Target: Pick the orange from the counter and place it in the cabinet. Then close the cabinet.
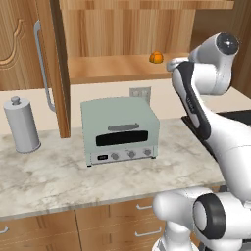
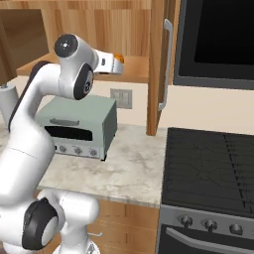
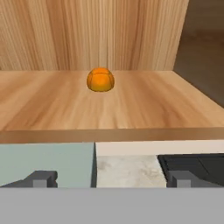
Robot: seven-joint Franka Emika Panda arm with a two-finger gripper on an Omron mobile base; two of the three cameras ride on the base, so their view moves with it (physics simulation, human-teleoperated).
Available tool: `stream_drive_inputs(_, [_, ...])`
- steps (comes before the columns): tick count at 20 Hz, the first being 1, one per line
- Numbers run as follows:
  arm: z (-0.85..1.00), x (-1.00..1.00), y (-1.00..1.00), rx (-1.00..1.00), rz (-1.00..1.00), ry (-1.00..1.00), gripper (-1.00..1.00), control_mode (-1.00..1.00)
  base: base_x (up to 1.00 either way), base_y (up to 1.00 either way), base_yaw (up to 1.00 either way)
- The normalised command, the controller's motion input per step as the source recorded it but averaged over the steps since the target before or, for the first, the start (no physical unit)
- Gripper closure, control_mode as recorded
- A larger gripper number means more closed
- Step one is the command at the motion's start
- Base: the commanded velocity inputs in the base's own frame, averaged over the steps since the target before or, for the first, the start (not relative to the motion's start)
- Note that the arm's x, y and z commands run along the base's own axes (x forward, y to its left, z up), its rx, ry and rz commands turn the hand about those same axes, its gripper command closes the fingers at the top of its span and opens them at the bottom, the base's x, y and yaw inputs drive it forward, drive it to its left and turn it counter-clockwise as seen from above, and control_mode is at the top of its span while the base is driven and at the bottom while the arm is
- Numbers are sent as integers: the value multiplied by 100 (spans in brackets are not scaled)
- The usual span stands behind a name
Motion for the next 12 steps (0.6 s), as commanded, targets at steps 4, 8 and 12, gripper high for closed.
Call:
stream_drive_inputs(4, [7, -100, 0, 0, 0, 0, -100, -100, 0, 0, 0])
stream_drive_inputs(8, [5, -100, -19, 0, -2, -1, -100, -100, 0, 0, 0])
stream_drive_inputs(12, [20, -100, -36, 7, -12, -2, -100, -100, 0, 0, 0])
